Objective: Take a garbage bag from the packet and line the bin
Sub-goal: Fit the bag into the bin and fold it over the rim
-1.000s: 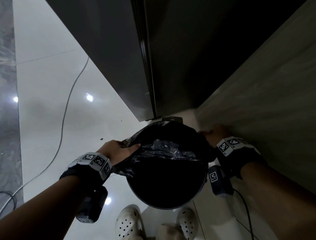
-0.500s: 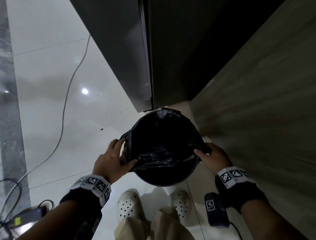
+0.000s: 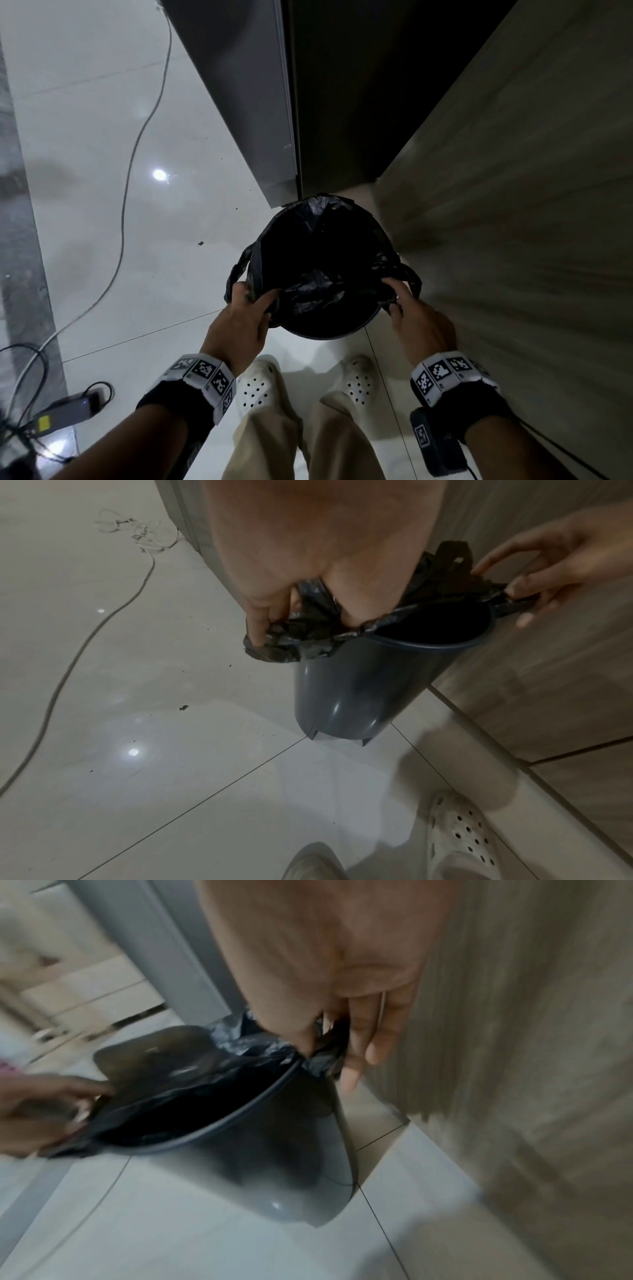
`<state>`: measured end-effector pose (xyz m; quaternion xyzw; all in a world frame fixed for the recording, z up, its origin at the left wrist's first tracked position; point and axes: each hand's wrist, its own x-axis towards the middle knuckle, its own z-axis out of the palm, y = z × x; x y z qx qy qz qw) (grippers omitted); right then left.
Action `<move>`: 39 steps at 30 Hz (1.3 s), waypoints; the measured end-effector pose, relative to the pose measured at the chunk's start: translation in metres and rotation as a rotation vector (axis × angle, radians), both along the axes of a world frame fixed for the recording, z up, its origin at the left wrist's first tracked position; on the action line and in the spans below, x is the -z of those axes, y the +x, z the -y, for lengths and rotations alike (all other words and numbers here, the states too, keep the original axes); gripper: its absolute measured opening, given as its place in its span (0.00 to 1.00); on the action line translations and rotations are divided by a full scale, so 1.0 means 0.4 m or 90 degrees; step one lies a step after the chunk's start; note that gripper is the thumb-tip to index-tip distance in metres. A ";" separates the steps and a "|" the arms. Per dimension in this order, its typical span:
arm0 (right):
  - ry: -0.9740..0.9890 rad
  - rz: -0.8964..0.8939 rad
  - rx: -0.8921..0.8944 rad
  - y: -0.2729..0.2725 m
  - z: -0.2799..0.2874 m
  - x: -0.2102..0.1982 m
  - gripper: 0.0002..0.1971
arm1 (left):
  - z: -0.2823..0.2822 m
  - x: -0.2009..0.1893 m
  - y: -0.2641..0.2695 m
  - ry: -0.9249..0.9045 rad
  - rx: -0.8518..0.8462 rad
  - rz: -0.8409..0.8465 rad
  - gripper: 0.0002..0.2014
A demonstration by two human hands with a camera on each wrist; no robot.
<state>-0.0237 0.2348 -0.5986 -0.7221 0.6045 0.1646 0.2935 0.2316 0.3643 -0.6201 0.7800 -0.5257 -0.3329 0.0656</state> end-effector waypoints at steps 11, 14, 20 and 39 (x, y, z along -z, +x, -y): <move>-0.027 0.026 0.022 -0.002 -0.018 0.024 0.13 | -0.007 0.010 -0.016 0.064 -0.068 -0.127 0.09; -0.023 0.102 0.074 -0.013 -0.036 0.033 0.11 | -0.002 0.021 -0.017 0.008 -0.086 -0.135 0.04; -0.046 0.117 0.008 -0.069 -0.091 0.049 0.10 | -0.026 0.023 -0.005 0.070 -0.010 -0.192 0.06; 0.022 0.142 0.212 -0.060 -0.004 0.078 0.07 | -0.041 0.037 -0.040 0.020 -0.075 0.024 0.08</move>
